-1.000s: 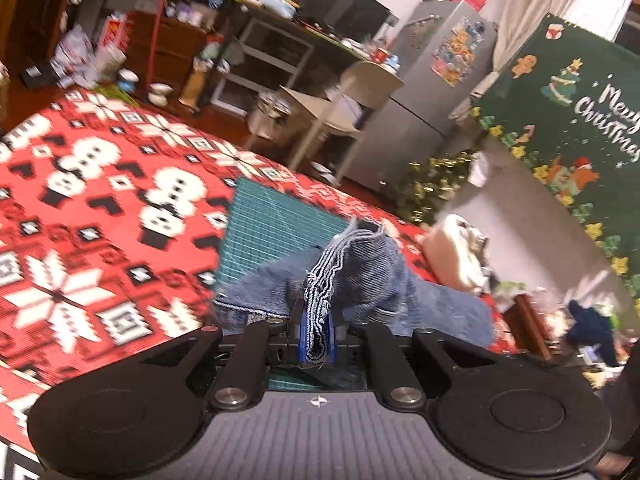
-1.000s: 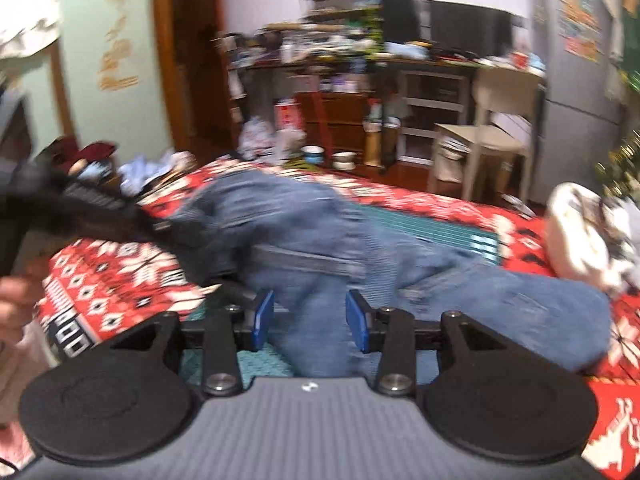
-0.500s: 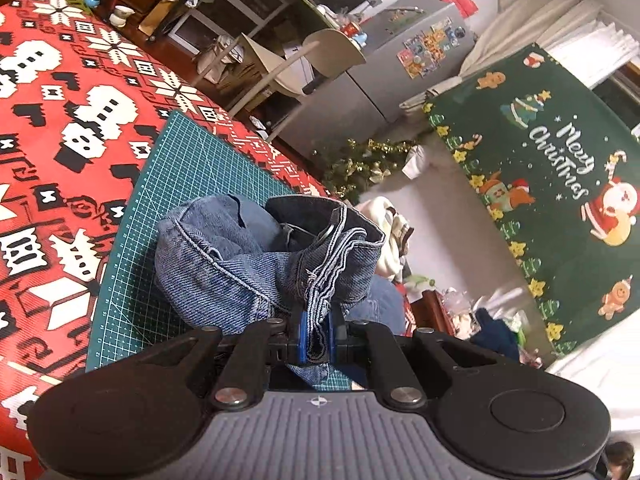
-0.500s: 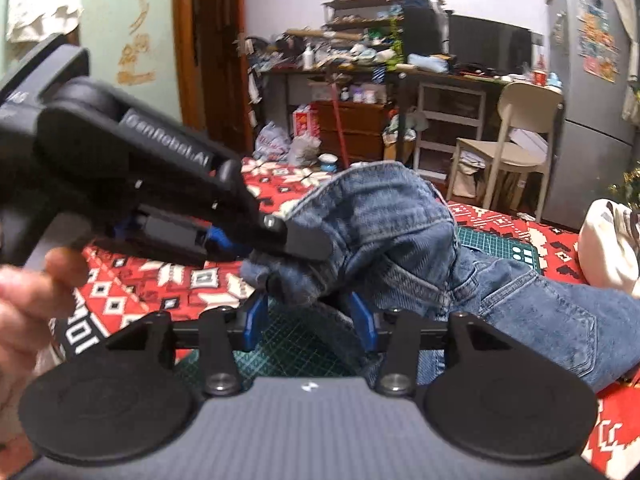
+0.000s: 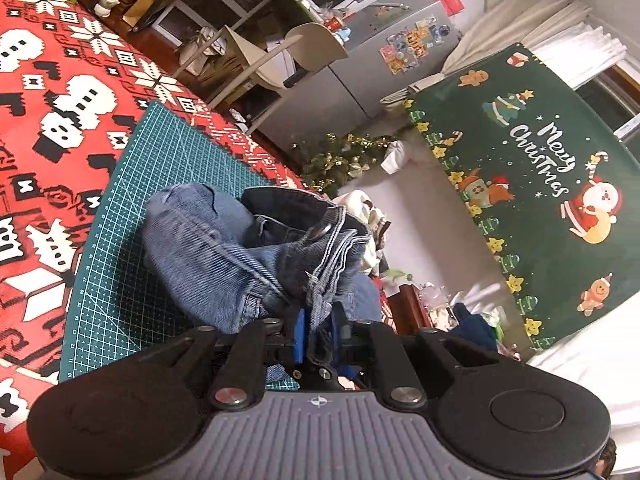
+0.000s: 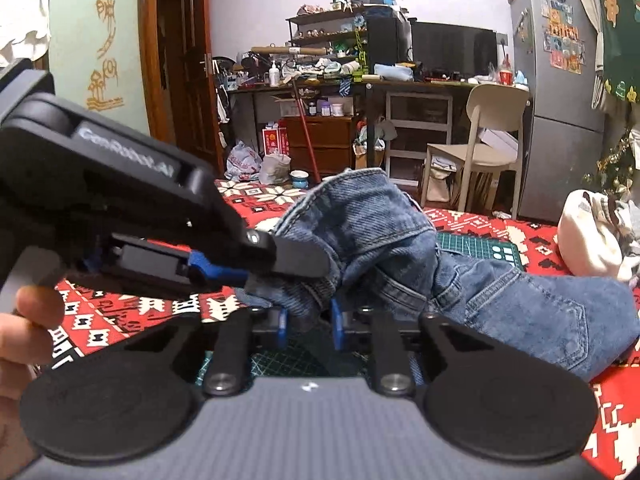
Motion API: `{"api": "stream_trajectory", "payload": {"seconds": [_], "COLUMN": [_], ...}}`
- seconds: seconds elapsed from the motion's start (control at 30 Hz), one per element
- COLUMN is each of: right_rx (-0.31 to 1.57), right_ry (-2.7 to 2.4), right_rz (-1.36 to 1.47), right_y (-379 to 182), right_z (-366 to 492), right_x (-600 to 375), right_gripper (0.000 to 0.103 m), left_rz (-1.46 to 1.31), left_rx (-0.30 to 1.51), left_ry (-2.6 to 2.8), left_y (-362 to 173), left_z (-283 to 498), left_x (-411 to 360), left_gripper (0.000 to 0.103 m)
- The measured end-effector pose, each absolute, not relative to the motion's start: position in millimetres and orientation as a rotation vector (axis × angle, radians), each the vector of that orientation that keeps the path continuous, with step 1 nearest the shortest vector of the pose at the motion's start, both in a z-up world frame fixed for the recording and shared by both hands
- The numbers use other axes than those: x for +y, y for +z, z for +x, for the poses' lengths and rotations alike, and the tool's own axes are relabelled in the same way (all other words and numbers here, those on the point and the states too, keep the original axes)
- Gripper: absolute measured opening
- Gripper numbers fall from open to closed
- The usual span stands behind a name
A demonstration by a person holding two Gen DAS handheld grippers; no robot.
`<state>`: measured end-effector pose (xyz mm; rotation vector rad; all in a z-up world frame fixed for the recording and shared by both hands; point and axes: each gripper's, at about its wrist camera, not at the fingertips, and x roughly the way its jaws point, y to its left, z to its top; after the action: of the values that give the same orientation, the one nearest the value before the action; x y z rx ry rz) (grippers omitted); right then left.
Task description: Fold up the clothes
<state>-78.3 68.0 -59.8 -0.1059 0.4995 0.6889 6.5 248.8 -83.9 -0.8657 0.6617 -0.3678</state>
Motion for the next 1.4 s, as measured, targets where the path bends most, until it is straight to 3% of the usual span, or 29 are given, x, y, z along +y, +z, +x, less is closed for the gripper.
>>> {"api": "stream_trajectory", "payload": {"seconds": [0.07,0.2,0.5,0.63,1.0,1.03,1.07,1.1,1.4], "right_rx": [0.505,0.513,0.541,0.561,0.594,0.598,0.600,0.601,0.586], "right_ry": [0.671,0.603,0.503,0.555,0.650,0.653,0.654,0.654,0.572], "right_rz": [-0.110,-0.069,-0.011,0.005,-0.021,-0.021,-0.020,-0.018,0.017], "right_y": [-58.8,-51.5,-32.9,-33.8,-41.7,-42.9,-43.3,-43.8,-51.1], "right_z": [-73.7,-51.6,-11.1,-10.9,-20.1,-20.2,-19.8,-19.2,-1.6], "right_x": [65.7,49.6,-4.3,-10.2,2.9,4.0,3.9,4.7,9.2], "right_gripper": [0.014,0.013,0.013,0.013,0.014,0.014,0.014,0.014,0.013], "left_rz": [-0.864,-0.850,-0.912,-0.959,-0.962,-0.954,-0.945,-0.938,-0.804], "left_rx": [0.642,0.576,0.580,0.576,0.725,0.735,0.739,0.740,0.673], "left_ry": [-0.372,-0.348,-0.254,-0.264,-0.190,-0.185,-0.177,-0.167,-0.046], "left_y": [-80.0,-70.4,-82.4,-85.6,-120.7,-123.4,-125.6,-127.2,-96.7], "left_z": [3.8,-3.8,10.3,25.0,74.8,77.7,79.6,80.5,44.7], "left_x": [251.4,262.6,286.3,291.2,282.0,280.4,279.1,278.1,268.6], "left_gripper": [0.015,0.028,0.031,0.045,0.051,0.050,0.038,0.013,0.005]}}
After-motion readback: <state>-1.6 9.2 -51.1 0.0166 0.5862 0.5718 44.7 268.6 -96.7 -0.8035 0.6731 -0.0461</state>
